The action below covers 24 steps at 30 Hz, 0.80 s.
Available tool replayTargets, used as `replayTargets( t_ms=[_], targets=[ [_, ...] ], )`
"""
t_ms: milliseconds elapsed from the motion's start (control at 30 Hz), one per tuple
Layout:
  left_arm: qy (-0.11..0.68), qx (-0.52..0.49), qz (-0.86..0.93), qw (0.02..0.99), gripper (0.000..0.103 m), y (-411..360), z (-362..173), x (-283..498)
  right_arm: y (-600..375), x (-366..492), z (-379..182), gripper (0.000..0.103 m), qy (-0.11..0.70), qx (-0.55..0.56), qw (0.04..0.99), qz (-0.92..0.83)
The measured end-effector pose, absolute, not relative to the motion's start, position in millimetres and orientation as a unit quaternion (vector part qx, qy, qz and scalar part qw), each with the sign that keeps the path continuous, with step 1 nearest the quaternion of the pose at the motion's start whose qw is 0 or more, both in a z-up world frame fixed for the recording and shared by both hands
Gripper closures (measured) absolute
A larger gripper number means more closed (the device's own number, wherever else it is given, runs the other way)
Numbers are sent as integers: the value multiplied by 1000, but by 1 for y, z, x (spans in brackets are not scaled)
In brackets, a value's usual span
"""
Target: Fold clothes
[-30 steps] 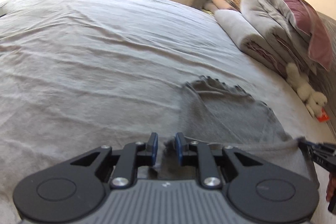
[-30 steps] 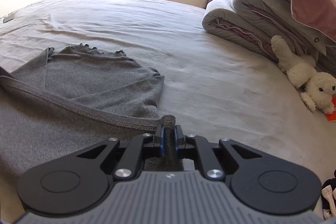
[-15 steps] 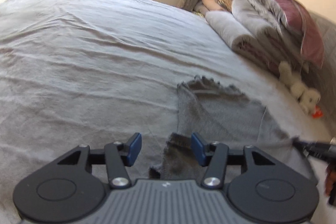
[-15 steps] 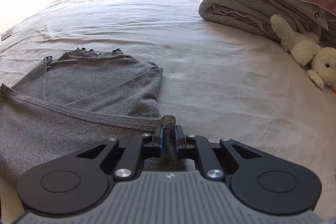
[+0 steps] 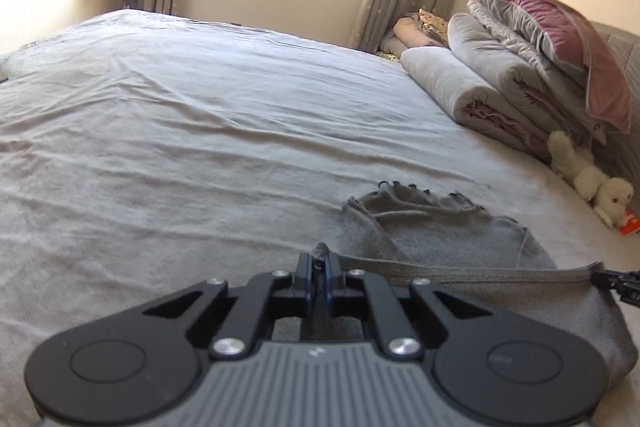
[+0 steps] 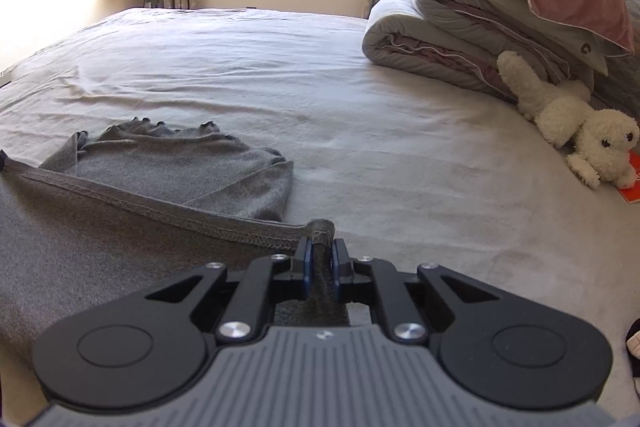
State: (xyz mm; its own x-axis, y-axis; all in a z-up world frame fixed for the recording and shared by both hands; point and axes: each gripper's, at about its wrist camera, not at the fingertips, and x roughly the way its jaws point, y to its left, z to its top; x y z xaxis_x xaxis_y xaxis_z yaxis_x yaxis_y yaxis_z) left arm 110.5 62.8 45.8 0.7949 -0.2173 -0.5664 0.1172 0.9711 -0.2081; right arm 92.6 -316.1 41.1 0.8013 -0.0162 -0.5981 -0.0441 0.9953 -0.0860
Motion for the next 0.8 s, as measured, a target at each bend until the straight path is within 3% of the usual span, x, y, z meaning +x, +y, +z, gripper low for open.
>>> replayTargets(
  t_ms=[367,400,467,533,633,700,800],
  targets=[
    [321,-56,-49,944,91,56,40,119,-307,104,22,91,342,-78,936,-5],
    [318,-65,-46,945,90,61,44,118,-307,104,24,89,343,-79,936,-3],
    [310,-84,-34,946,90,72,57,114,-312,99,34,69,336,-76,939,-12],
    [302,-92,-28,948,90,76,71,105,-318,91,47,68,323,-62,944,-11],
    [284,-80,-63,953,82,58,88,80,-320,74,63,68,313,-43,949,16],
    [291,-64,-94,950,71,33,85,63,-311,64,64,68,320,-38,945,53],
    [311,-37,-126,941,71,-4,69,45,-281,52,53,68,345,-46,931,114]
  ],
)
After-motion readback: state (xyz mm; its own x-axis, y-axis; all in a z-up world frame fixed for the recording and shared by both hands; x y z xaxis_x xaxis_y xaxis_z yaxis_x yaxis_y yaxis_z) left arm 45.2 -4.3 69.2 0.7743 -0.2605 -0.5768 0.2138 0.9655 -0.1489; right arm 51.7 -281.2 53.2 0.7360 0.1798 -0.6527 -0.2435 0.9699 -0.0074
